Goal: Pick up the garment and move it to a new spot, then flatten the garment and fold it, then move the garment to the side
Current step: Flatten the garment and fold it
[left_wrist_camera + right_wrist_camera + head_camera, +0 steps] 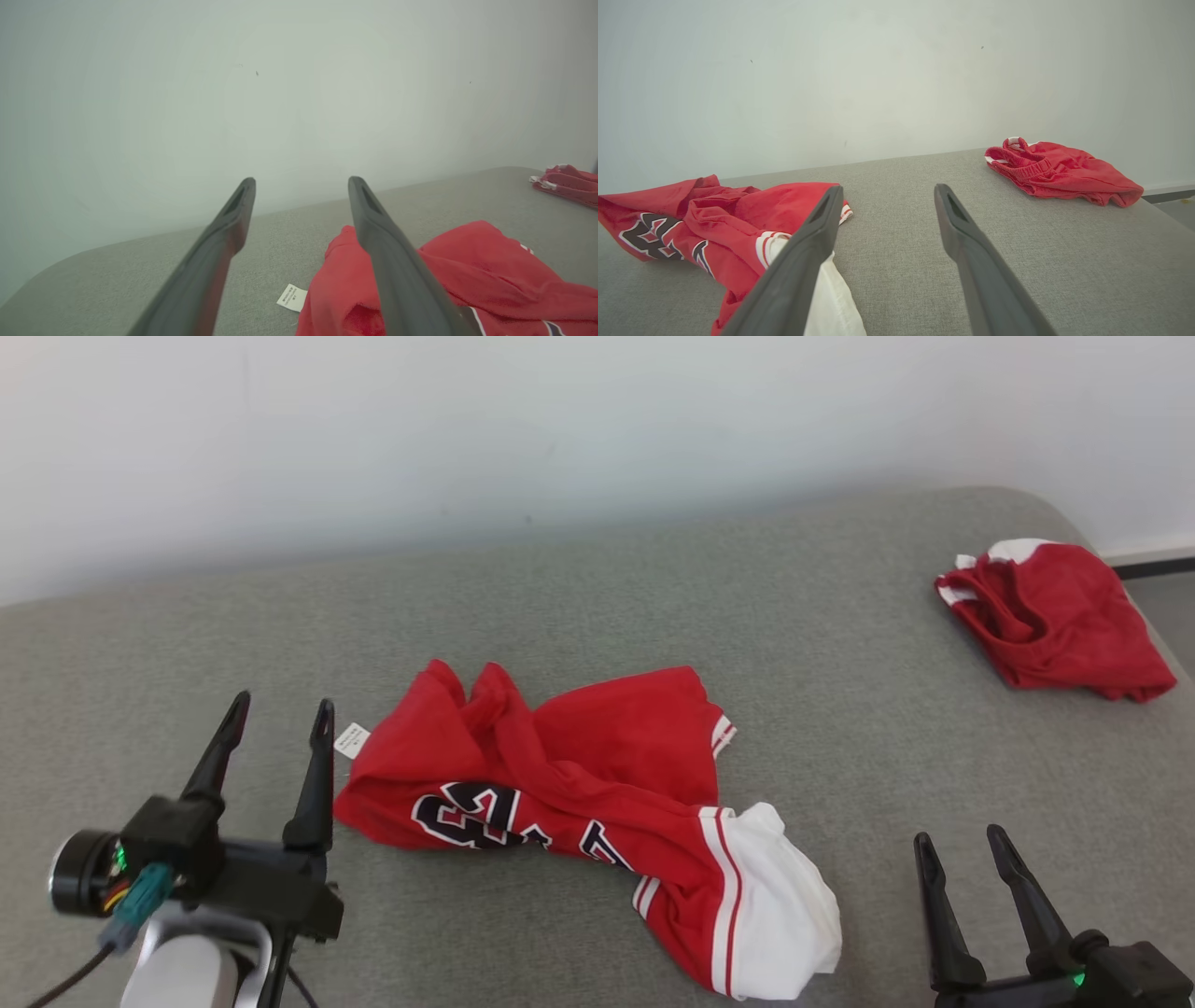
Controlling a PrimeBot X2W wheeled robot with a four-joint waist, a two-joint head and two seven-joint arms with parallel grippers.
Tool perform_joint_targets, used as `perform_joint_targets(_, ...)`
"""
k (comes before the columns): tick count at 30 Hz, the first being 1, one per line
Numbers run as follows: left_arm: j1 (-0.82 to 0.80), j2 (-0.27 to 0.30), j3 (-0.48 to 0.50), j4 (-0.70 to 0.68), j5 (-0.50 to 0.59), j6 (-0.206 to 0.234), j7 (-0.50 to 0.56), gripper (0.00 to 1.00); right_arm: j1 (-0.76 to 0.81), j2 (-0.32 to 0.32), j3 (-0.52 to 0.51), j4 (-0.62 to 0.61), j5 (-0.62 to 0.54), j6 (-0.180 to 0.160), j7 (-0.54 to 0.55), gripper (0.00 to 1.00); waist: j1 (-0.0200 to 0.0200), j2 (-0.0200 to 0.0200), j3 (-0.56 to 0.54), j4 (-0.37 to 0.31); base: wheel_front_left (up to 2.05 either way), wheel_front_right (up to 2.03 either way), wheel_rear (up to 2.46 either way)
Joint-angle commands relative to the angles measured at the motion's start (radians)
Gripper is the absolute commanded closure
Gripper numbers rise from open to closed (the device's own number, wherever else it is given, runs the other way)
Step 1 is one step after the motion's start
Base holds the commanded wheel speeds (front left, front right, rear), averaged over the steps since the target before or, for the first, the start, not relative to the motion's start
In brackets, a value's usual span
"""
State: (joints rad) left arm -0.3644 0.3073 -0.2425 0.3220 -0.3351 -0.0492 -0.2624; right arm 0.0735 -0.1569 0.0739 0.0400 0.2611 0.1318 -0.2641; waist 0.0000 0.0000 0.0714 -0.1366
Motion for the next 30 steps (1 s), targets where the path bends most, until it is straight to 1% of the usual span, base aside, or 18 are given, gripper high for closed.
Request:
perform_joint_targets(1, 0.05, 0.003, 0.024, -0.041, 0.003, 0.012, -0.003, 0.0, 0.014, 0.005, -0.007, 0.002, -0.002, -0.002, 0.0, 0.0, 0.0, 0.0, -0.022, 0.032, 0.0, 0.0, 0.0)
perform_joint_targets(11, 0.232, -0.018, 0.125, -0.239, 0.04, 0.058, -0.003, 0.0, 0.039, 0.005, -0.015, 0.003, 0.003, -0.002, 0.0, 0.0, 0.0, 0.0, -0.059, 0.11, 0.0, 0.0, 0.0)
perform_joint_targets(19, 0.399, -0.069, 0.181, -0.339, 0.06, 0.076, -0.003, 0.0, 0.059, 0.01, -0.014, 0.007, 0.007, -0.002, 0.0, 0.0, 0.0, 0.0, -0.067, 0.147, 0.0, 0.0, 0.0)
perform_joint_targets(23, 0.453, -0.102, 0.21, -0.344, 0.078, 0.074, -0.003, 0.0, 0.068, 0.006, -0.01, 0.02, 0.011, -0.002, 0.0, 0.0, 0.0, 0.0, -0.067, 0.158, 0.0, 0.0, 0.0)
perform_joint_targets(30, 0.471, -0.144, 0.231, -0.345, 0.106, 0.041, -0.003, 0.0, 0.062, -0.013, -0.011, 0.049, 0.018, -0.002, 0.0, 0.0, 0.0, 0.0, -0.069, 0.173, 0.0, 0.0, 0.0)
